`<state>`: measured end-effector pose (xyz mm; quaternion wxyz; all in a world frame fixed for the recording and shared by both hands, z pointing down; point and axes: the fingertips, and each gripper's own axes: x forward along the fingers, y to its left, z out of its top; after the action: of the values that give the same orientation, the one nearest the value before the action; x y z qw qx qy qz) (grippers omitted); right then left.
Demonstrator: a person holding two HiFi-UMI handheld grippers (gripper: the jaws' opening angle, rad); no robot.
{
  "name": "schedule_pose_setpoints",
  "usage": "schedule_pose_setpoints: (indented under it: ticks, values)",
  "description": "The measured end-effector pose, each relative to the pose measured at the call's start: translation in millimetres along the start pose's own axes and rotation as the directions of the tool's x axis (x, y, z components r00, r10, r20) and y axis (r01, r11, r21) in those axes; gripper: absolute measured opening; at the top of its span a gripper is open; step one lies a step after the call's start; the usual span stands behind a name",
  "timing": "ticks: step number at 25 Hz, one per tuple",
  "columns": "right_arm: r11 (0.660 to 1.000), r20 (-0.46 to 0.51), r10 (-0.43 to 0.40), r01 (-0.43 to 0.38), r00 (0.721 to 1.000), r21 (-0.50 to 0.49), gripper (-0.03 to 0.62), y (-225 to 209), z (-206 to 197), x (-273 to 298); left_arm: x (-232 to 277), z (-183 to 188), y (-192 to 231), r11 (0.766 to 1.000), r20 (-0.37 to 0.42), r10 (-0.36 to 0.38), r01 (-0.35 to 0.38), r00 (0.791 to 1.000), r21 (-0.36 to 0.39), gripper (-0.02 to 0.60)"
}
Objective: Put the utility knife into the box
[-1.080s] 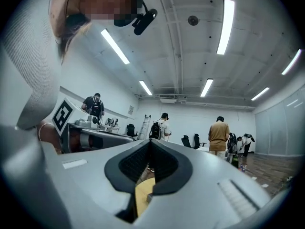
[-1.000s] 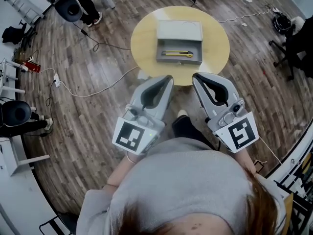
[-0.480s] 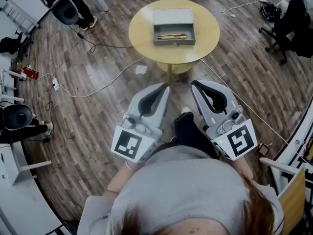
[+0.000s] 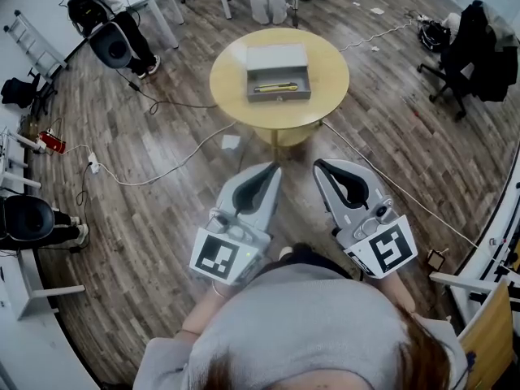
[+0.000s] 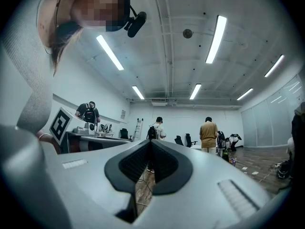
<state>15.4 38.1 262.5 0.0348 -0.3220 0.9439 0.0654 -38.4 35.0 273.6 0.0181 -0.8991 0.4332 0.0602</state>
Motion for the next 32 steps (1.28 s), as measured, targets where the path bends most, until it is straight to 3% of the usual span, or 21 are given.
schedule_pose_setpoints:
  ticks: [10, 19, 32]
  values:
    - [1.0, 0.008, 0.008, -0.008, 1.0, 0.004, 0.003, -0.1, 1.6, -18.2, 0.1, 6.3, -17.3, 1.0, 0.033, 0.024, -0.025, 0.999, 0.011, -0.004]
    - [1.0, 0.004, 0.019, -0.019, 1.0, 0.01, 0.003, 3.9, -1.6, -27.6, 2.2, -0.5, -30.9, 0.999, -0.011, 0.031, -0.031, 0.999, 0.037, -0.003]
    - [1.0, -0.003, 0.019, -0.019, 1.0, 0.006, 0.003, 5.8, -2.0, -31.0, 10.5, 0.7, -38.8, 1.0, -0.005, -0.008, 0.008, 1.0, 0.028, -0.003]
